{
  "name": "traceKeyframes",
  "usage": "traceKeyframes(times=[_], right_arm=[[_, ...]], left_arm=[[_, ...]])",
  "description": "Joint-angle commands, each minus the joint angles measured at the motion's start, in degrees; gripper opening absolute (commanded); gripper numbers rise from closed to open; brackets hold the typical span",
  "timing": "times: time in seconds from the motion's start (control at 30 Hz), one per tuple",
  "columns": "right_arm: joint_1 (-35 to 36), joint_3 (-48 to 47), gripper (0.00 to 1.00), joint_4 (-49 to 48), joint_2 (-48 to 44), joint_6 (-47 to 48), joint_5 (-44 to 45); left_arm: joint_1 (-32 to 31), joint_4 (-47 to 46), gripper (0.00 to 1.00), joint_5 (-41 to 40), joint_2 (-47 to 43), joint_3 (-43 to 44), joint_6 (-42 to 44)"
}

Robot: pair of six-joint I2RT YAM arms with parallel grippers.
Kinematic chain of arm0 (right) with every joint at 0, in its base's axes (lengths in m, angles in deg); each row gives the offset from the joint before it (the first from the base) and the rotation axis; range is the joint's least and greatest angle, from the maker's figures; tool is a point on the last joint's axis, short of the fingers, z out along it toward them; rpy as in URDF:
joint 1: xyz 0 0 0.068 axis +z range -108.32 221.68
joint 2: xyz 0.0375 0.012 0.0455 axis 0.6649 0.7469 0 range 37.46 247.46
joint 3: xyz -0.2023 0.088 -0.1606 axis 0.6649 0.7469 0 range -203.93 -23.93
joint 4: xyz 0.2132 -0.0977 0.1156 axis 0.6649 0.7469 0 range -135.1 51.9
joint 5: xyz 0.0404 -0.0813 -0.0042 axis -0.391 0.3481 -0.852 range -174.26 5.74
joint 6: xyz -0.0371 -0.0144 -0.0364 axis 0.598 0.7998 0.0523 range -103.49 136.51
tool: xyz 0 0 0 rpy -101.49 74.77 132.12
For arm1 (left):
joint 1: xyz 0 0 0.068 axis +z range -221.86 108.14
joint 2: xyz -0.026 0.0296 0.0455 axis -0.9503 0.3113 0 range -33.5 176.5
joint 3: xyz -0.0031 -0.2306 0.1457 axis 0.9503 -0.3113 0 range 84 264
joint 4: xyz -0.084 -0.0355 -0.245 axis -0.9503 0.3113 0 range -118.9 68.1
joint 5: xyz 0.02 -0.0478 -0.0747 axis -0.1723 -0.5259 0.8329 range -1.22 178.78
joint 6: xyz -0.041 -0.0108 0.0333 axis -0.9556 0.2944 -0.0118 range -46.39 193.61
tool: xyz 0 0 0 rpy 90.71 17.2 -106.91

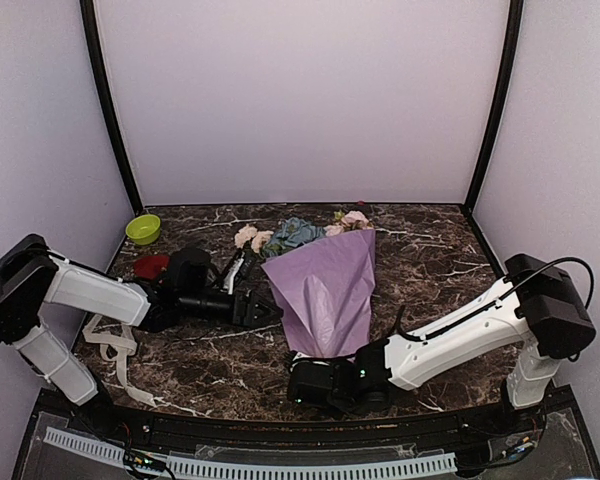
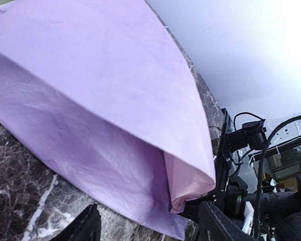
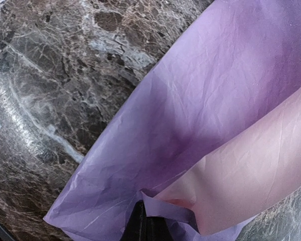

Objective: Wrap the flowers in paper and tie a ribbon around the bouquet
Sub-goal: Fold the right corner of the flattened wrapping paper into a 2/3-folded wrapping paper.

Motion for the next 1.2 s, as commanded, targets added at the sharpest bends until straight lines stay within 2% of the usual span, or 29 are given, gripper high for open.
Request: traceKeyframes(times=[0.0, 0.1, 0.27, 0.33, 0.43, 0.53, 0.67, 0.8, 0.9, 0.97, 1.0, 1.1, 1.13, 1.17], right_arm=[[0.9, -0.7, 0.00, -0.5, 1.2, 1.6, -2.2], [0.9, -1.0, 0.00, 0.2, 1.2, 2.0, -1.7], [0.9, -0.8, 0.00, 0.5, 0.9, 2.3, -1.1], [0.9, -1.1, 0.00, 0.8, 0.9, 2.4, -1.0], [0.9, -1.0, 0.00, 0.7, 0.8, 3.0, -0.7], [0.9, -1.3, 0.00, 1.1, 0.7, 3.2, -0.4], [0.9, -0.8, 0.00, 0.5, 0.6, 3.7, -0.4], [0.9, -1.3, 0.00, 0.7, 0.7, 4.0, -0.2], [0.9, -1.3, 0.00, 0.7, 0.8, 4.2, -0.1], [0.9, -1.3, 0.00, 0.7, 0.7, 4.0, -0.3], [0.9, -1.2, 0.00, 0.7, 0.7, 4.0, -0.4], [0.9, -1.1, 0.00, 0.8, 0.8, 3.9, -0.2], [0.9, -1.3, 0.00, 1.0, 0.7, 3.9, -0.2], [0.9, -1.3, 0.00, 1.0, 0.6, 3.9, -0.1]], left_arm=[[-1.3, -23.7, 0.70, 9.1, 3.0, -1.6, -11.4], [-2.3, -28.0, 0.72, 10.4, 4.7, 0.1, -11.9], [-3.6, -24.6, 0.73, 11.0, 9.4, 4.4, -12.0], [-3.6, -20.3, 0.73, 10.8, 11.7, 6.5, -11.9], [-4.1, -10.8, 0.72, 8.6, 13.0, 9.8, -6.8], [-4.2, -6.5, 0.68, 7.0, 12.4, 11.4, -4.5], [-4.2, -8.0, 0.63, 7.6, 12.6, 12.0, -4.0], [-4.4, -15.1, 0.66, 10.7, 14.2, 10.5, -7.9], [-5.2, -17.0, 0.66, 10.5, 15.6, 9.9, -9.9], [-6.1, -18.0, 0.60, 9.8, 16.1, 9.9, -10.4], [-6.3, -18.4, 0.54, 9.2, 16.4, 10.0, -10.4], [-6.1, -18.0, 0.18, 7.5, 16.7, 9.9, -10.6], [-5.9, -18.2, 0.07, 7.1, 16.4, 9.4, -10.6], [-5.6, -18.4, 0.01, 6.8, 15.9, 9.0, -10.5]])
